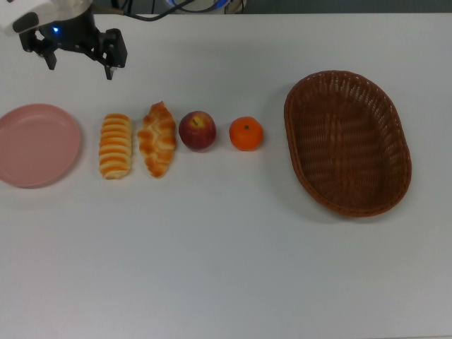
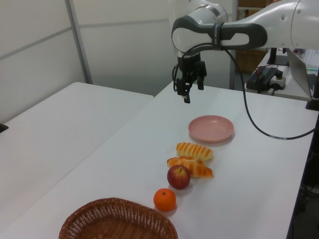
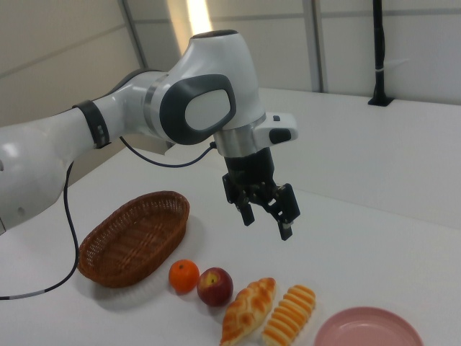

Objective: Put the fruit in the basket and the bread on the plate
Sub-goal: 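Lower the gripper onto the red apple and close on it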

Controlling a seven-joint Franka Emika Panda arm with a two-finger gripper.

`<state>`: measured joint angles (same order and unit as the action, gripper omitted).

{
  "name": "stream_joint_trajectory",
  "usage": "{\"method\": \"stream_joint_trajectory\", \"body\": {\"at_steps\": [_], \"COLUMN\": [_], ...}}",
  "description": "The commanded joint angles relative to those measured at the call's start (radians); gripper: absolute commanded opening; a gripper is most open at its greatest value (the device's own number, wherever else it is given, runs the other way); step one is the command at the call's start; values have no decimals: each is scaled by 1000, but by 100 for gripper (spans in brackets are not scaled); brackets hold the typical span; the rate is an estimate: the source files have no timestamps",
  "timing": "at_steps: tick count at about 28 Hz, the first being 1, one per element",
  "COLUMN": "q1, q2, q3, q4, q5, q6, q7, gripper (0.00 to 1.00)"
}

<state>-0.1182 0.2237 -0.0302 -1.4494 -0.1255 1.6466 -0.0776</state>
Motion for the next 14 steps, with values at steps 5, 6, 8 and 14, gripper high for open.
{"method": "stream_joint_trajectory", "body": {"at_steps": [5,6,8,14], "q1": [120,135,164,227], "q2": [101,105,111,146], "q3": [61,61,59,61], "q4": [-88,-100,-130,-169], "q5": [-13,-14,-17,-60], "q6": [-44,-44,-44,-42], "q7": [-123,-120,-120,-110], "gripper": [100,100,100,100]}}
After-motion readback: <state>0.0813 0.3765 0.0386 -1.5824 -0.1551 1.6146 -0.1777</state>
